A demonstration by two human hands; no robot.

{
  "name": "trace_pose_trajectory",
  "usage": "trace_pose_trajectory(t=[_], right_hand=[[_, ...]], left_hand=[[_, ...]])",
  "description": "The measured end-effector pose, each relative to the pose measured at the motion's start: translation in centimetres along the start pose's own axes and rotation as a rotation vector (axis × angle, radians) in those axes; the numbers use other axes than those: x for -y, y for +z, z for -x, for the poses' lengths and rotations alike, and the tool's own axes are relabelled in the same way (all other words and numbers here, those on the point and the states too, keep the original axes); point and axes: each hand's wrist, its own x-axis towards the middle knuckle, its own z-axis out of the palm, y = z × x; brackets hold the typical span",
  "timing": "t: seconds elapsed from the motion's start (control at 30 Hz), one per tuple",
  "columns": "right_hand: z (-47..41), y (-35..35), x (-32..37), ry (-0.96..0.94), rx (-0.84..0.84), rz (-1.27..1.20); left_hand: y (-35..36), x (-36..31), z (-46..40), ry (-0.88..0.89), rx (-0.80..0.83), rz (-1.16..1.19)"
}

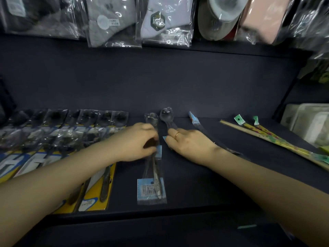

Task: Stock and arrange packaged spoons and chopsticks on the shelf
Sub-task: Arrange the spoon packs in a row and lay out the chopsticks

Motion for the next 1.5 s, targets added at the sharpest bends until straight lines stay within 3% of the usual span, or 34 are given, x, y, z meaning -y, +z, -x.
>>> trace_pose_trajectory(t=[0.17,0.27,0.37,0.47,0.57,0.67,0.8,0.9,0.93,1.0,1.17,1.23,1.3,1.4,1.5], right_hand=[[-0.8,-0.4,0.3,0.170,0.315,-0.426],[-0.2,-1.1,-0.7,0.192,0.396,-0.667],[0.5,-0.8,-0.9,0.353,0.384,-0.812],[0.0,0.1,-0.4,0.497,0.513,-0.806],[-0.6,0.5,0.0,0.459,0.673,-0.736],[-0.6,0.5,-0.1,0.413,0.704,-0.654],[1.0,0.2,-2.3,0.605,0.542,-0.711],[3.3,-0.3,-5.2,0.810,0.507,-0.290],[4.0,-0.5,-5.8,0.864,0.526,-0.248],[4.8,-0.5,-6.1,0.939,0.533,-0.293],[4.5,-0.8,-6.5,0.951,0.590,-0.451],[4.4,-1.6,-6.9,1.008,0.570,-0.574],[4.4,-2.8,-7.1,1.135,0.439,-0.902],[4.5,-4.1,-6.9,1.248,0.073,-1.548],[4.7,-4.8,-6.6,1.218,-0.188,-1.800]], left_hand=[[0.8,-0.6,1.0,-0.005,0.162,-0.079],[0.9,-0.8,1.1,-0.036,0.196,-0.080],[0.9,-1.0,1.2,-0.051,0.221,-0.078],[0.9,-1.2,1.2,-0.078,0.243,-0.073],[0.7,-1.6,0.8,-0.077,0.245,-0.125],[0.5,-2.0,-0.1,-0.069,0.198,-0.176],[0.2,-2.5,-1.0,-0.121,0.103,-0.189],[0.1,-2.8,-1.2,-0.145,0.020,-0.151],[0.0,-2.9,-1.4,-0.144,0.000,-0.137],[-0.1,-3.3,-1.8,-0.121,-0.076,-0.070],[-0.6,-5.4,-3.3,-0.037,-0.444,0.209],[-0.7,-6.7,-4.1,-0.108,-0.461,0.363],[-0.5,-8.3,-4.8,-0.210,-0.405,0.505],[0.1,-10.7,-5.4,-0.323,-0.277,0.826],[0.5,-12.8,-5.4,-0.311,-0.200,1.037]])
